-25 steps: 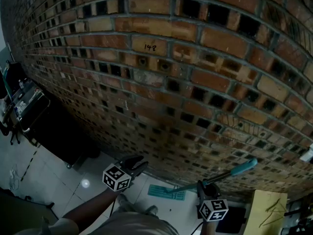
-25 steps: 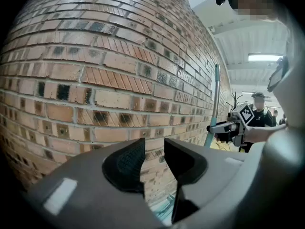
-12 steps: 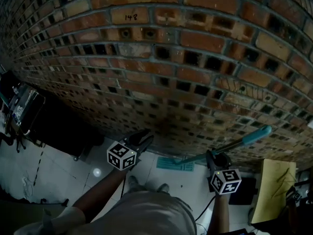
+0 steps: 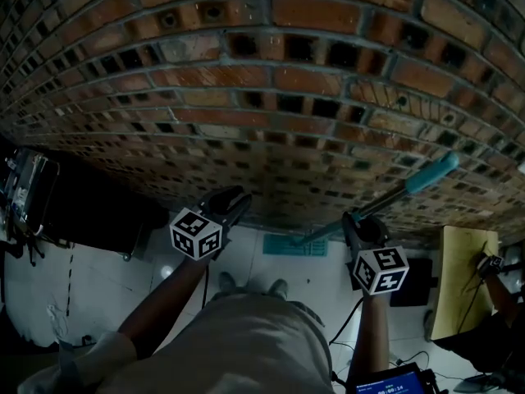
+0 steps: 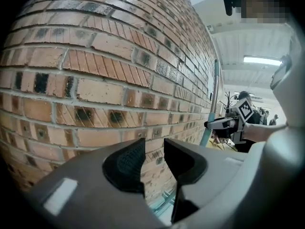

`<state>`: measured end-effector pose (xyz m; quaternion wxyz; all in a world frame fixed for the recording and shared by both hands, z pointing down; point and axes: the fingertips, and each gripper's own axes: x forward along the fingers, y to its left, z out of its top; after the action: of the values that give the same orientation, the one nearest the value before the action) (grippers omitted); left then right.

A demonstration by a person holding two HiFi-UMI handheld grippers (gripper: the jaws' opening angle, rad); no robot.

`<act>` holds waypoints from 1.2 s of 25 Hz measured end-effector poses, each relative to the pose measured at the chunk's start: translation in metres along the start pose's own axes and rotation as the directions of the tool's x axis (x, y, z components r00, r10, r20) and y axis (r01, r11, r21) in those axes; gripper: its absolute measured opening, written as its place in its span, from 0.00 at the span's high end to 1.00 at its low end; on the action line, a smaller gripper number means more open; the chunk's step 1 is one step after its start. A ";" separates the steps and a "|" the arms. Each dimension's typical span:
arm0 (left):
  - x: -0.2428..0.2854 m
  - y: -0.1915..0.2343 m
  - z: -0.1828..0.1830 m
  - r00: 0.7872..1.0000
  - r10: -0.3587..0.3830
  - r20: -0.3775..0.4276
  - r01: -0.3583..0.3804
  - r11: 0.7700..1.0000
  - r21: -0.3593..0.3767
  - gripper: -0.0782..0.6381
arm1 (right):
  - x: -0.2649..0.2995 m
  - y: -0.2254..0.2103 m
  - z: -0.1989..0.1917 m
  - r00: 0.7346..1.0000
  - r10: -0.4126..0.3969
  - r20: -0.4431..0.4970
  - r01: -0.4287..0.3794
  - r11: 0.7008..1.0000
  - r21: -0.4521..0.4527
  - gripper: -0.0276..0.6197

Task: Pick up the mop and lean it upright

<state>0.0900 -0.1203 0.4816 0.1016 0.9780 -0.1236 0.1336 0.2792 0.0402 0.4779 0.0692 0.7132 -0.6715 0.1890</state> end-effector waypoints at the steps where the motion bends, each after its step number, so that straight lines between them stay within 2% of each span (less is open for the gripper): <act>1: 0.002 0.000 0.001 1.000 -0.005 -0.001 0.005 1.000 0.003 0.69 | 0.001 0.000 0.000 1.000 0.000 0.000 0.000 1.000 0.002 0.80; 9: 0.008 -0.002 -0.005 0.999 -0.035 -0.020 0.035 0.999 0.003 0.69 | 0.002 0.001 -0.008 1.000 -0.008 -0.011 0.008 0.999 0.032 0.80; 13: 0.013 0.004 0.006 0.999 -0.038 0.003 0.038 0.999 0.012 0.69 | 0.007 -0.001 -0.003 1.000 -0.009 -0.005 0.009 1.000 0.025 0.80; 27: -0.001 0.014 -0.002 1.000 0.006 -0.004 -0.006 1.000 0.006 0.69 | 0.013 0.001 -0.014 1.000 -0.004 -0.025 0.005 1.000 0.019 0.80; 30: -0.004 0.015 -0.008 1.000 0.022 -0.018 -0.022 1.000 0.014 0.72 | 0.012 0.001 -0.018 1.000 -0.003 -0.028 0.004 1.000 0.027 0.80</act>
<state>0.0806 -0.1320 0.4901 0.0942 0.9760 -0.1326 0.1445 0.2748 0.0349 0.4990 0.0693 0.7125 -0.6667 0.2076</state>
